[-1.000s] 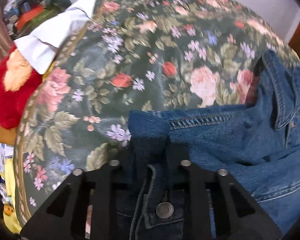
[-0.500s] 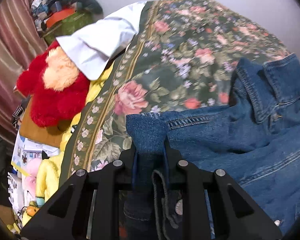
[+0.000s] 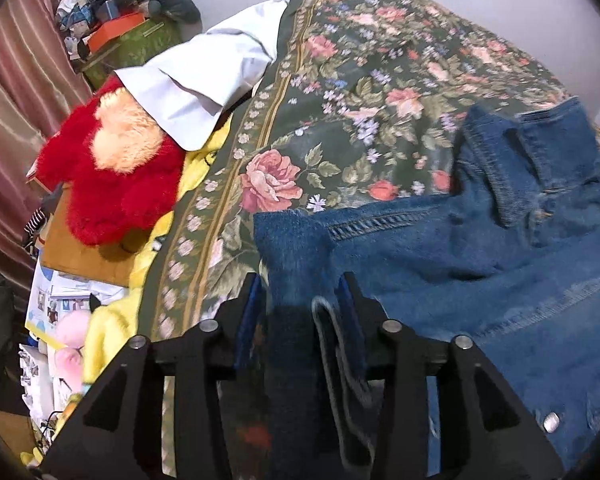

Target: Fold large clothes

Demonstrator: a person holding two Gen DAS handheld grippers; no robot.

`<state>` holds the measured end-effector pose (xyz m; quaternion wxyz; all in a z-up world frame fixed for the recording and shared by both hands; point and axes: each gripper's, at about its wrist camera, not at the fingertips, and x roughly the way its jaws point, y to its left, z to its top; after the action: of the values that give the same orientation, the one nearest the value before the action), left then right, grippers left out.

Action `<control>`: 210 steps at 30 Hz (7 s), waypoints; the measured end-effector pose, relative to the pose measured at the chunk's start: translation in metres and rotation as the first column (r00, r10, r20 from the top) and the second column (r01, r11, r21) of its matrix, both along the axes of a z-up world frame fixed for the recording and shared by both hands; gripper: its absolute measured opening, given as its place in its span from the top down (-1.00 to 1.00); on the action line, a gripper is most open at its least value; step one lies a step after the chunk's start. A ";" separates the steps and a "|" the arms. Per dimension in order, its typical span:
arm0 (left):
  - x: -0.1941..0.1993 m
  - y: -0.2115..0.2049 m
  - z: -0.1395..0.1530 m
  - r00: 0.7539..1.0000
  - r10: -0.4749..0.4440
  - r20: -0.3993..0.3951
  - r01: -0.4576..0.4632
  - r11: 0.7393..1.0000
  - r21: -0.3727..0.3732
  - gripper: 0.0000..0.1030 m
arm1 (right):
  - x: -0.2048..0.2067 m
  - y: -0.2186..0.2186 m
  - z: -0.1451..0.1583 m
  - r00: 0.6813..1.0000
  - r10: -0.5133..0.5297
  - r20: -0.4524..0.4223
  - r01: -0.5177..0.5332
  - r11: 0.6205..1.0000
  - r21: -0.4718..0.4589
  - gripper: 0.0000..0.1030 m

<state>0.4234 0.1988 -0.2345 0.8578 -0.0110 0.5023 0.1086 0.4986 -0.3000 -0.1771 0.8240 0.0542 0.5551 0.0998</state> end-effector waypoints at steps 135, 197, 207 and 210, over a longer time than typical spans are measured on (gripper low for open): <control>-0.030 -0.014 0.096 0.982 0.046 0.183 -0.044 0.999 -0.014 -0.49 | -0.081 0.027 0.060 0.964 0.203 0.173 -0.205 0.979 -0.010 0.61; 0.021 -0.089 -0.020 0.987 -0.158 -0.034 0.161 0.983 0.084 -0.62 | -0.058 0.175 -0.023 0.864 0.492 0.111 -0.449 0.851 -0.273 0.61; 0.030 -0.024 -0.016 0.998 0.048 0.030 -0.051 0.993 0.111 -0.74 | -0.060 0.168 -0.035 0.887 0.449 0.109 -0.379 0.842 -0.384 0.61; 0.016 -0.007 0.005 0.995 0.070 0.066 -0.072 0.997 0.027 -0.74 | -0.058 0.152 -0.025 0.898 0.425 0.111 -0.365 0.863 -0.350 0.61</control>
<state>0.4396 0.1918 -0.2300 0.8693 -0.0200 0.4719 0.1458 0.4407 -0.1477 -0.2018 0.8312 -0.2050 0.4844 0.1800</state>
